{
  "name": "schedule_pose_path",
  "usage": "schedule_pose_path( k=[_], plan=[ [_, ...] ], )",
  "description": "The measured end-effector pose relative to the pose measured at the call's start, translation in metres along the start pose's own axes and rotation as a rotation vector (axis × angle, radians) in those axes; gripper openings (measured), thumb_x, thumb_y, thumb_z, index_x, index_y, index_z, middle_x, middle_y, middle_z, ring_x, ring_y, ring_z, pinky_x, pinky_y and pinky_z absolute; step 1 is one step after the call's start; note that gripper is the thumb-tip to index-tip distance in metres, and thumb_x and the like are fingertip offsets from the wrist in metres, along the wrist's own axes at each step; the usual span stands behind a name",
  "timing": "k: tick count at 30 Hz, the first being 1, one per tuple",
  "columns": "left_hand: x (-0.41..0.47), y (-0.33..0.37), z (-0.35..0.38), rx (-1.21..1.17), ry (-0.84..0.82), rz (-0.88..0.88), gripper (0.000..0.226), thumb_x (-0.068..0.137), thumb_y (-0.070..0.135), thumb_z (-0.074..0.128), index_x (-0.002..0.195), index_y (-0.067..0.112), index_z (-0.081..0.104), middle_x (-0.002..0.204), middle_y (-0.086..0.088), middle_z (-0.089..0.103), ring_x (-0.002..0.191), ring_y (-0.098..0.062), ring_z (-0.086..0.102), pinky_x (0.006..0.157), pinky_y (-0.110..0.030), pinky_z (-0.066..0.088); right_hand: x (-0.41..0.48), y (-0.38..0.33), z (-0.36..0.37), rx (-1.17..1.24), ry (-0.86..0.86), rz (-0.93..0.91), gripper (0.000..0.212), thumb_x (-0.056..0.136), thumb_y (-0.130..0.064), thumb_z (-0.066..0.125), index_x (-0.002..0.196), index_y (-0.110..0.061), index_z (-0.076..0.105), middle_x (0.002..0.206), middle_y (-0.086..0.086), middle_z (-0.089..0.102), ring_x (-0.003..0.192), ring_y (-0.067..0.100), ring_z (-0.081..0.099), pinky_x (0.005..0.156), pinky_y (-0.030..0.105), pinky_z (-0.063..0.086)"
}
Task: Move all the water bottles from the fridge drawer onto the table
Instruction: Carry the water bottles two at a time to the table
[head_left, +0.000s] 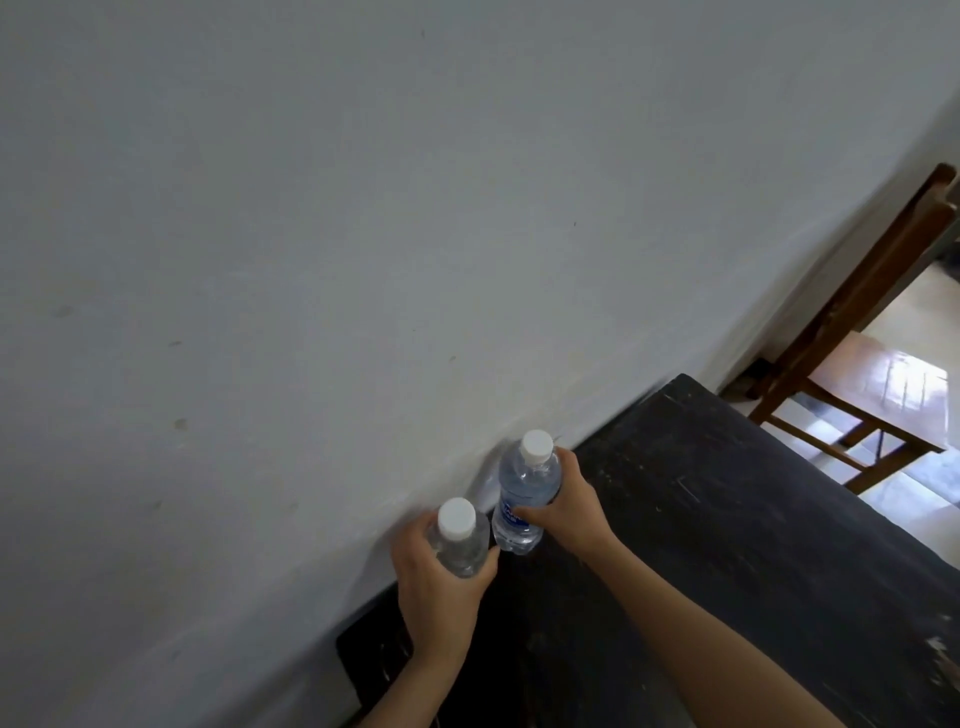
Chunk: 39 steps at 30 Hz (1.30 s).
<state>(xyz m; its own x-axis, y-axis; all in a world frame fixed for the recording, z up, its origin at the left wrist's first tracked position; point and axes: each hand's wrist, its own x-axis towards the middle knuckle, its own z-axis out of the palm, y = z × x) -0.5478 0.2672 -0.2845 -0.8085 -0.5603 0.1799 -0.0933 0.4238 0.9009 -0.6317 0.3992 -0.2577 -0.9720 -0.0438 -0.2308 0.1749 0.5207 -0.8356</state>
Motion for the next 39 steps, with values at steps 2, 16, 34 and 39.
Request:
schedule_pose_path(
  k=[2,16,34,39],
  plan=[
    [0.004,0.0,0.004,0.02,-0.001,0.003,0.077,0.043,0.01,0.091,0.108,-0.001,0.052,0.1,-0.003,0.048,0.096,-0.031,0.052,0.075,-0.031,0.038,-0.003,0.002,-0.001,-0.014,-0.01,0.005,0.082,0.068,-0.017,0.08,0.133,-0.017,0.03,0.122,0.004,0.054,0.11,0.02,0.054,0.084,0.027,0.046],
    [0.001,0.002,0.0,0.084,-0.079,-0.02,0.088,0.046,0.021,0.091,0.12,-0.002,0.048,0.115,-0.021,0.055,0.107,-0.04,0.052,0.084,-0.042,0.045,-0.045,0.019,-0.012,-0.115,-0.043,0.115,0.09,0.079,-0.02,0.071,0.146,-0.018,0.011,0.135,0.011,0.047,0.123,0.024,0.048,0.091,0.025,0.041],
    [-0.059,-0.003,-0.096,0.451,-0.375,0.072,0.065,0.087,0.033,0.058,0.141,0.011,0.03,0.139,-0.013,0.039,0.127,-0.029,0.037,0.099,-0.039,0.037,-0.184,0.063,-0.067,-0.824,-0.011,-0.003,0.069,0.092,-0.047,0.045,0.148,-0.026,0.009,0.154,0.005,0.019,0.141,0.023,0.017,0.113,0.04,0.021],
    [-0.086,-0.009,-0.114,0.566,-0.461,0.203,0.059,0.091,0.04,0.049,0.142,0.016,0.03,0.146,-0.005,0.033,0.134,-0.023,0.029,0.108,-0.037,0.03,-0.221,0.072,-0.067,-0.99,0.033,-0.078,0.066,0.094,-0.052,0.036,0.148,-0.028,0.009,0.157,0.004,0.006,0.144,0.022,0.0,0.115,0.044,0.004]
  ],
)
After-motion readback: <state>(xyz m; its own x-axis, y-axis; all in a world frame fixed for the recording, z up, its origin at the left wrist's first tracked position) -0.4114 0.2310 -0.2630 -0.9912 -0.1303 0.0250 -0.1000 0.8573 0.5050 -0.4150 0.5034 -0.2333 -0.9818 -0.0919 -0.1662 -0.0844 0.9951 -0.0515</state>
